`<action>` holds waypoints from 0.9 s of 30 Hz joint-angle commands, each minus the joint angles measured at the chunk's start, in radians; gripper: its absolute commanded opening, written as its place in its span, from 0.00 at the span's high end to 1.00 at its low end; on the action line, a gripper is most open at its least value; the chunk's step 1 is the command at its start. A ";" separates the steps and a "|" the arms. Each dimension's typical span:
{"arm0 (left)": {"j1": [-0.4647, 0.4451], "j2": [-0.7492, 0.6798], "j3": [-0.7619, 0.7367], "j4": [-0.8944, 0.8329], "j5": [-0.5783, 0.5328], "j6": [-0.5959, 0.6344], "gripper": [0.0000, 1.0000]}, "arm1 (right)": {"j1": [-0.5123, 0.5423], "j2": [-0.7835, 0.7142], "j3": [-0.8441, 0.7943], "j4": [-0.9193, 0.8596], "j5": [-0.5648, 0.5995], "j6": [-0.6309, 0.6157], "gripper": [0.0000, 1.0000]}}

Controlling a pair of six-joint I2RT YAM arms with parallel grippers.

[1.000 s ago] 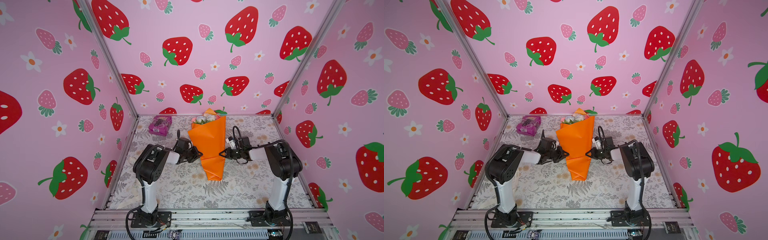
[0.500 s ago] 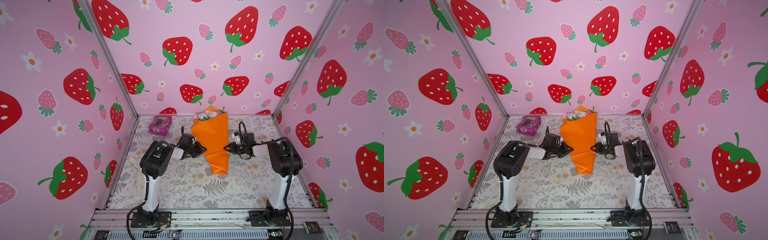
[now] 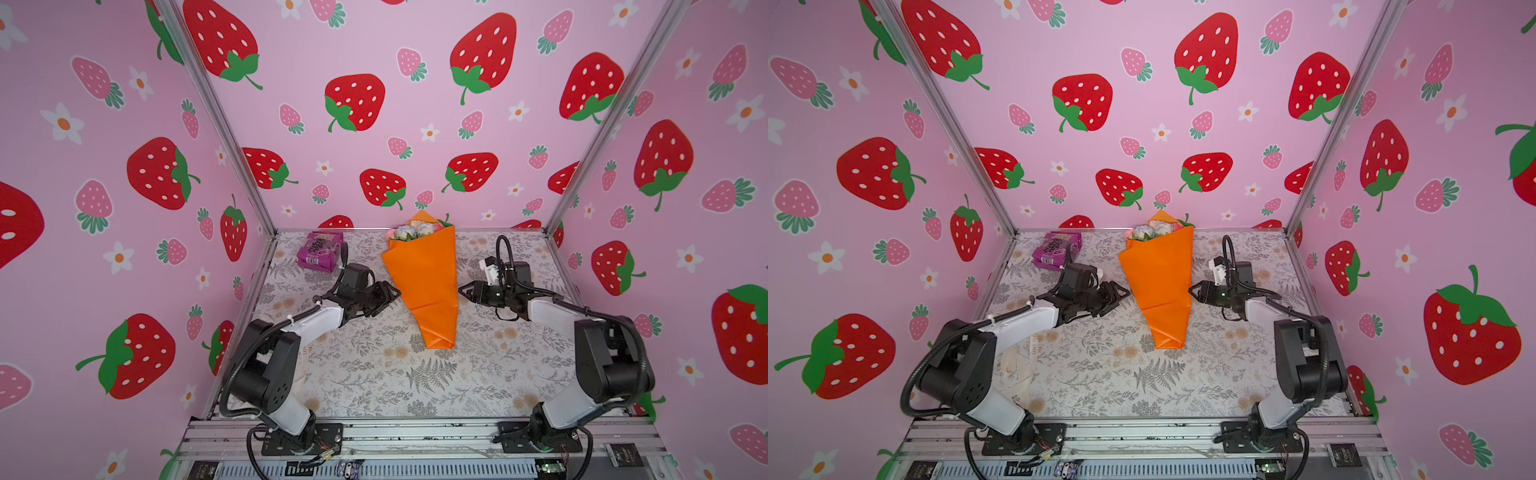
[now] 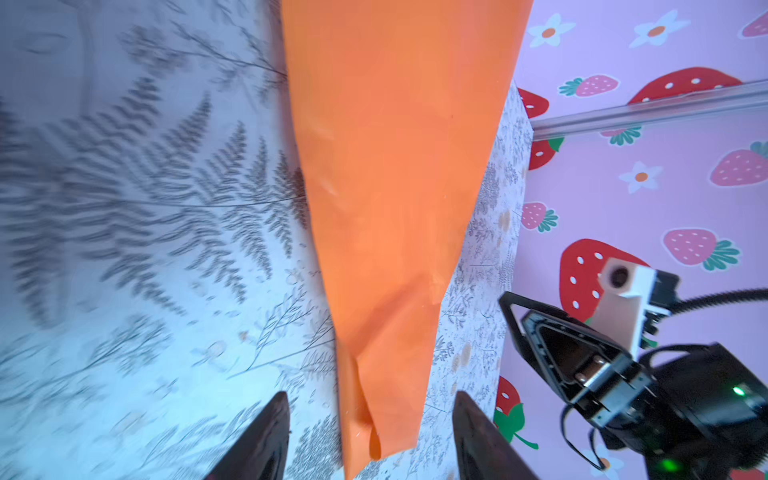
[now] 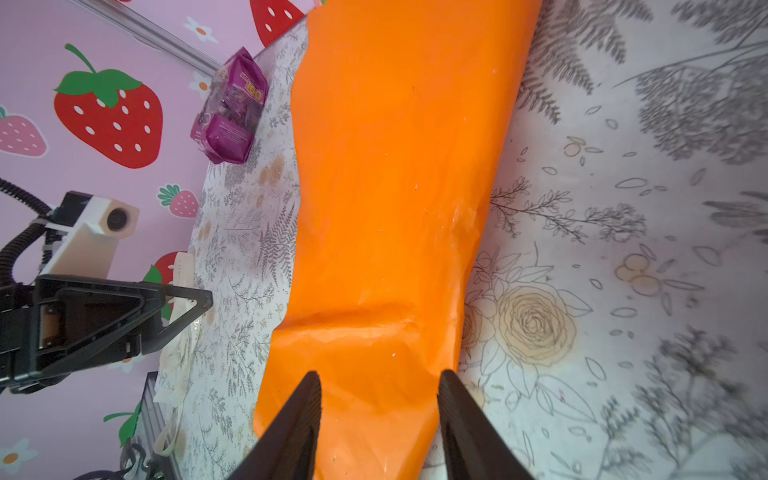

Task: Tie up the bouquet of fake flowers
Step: 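Release the cone with left gripper and reach for the cream ribbon while right gripper holds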

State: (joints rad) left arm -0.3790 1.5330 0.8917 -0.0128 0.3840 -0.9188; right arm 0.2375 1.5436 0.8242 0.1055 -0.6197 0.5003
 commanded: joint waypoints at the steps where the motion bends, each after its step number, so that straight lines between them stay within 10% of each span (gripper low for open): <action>1: 0.045 -0.147 -0.029 -0.320 -0.205 0.098 0.36 | 0.010 -0.130 -0.066 -0.055 0.061 0.009 0.50; 8: 0.362 -0.379 -0.115 -0.655 -0.396 0.171 0.35 | 0.144 -0.281 -0.124 -0.086 0.128 0.029 0.49; 15: 0.635 -0.269 -0.054 -0.711 -0.527 0.252 0.29 | 0.281 -0.193 -0.062 -0.110 0.120 0.028 0.49; 27: 0.732 -0.064 0.064 -0.756 -0.642 0.251 0.24 | 0.365 -0.100 0.066 -0.136 0.145 0.061 0.49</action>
State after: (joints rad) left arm 0.3222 1.4532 0.9424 -0.7361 -0.2012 -0.6640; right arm 0.5945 1.4277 0.8646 -0.0299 -0.4900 0.5346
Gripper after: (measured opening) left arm 0.761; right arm 0.509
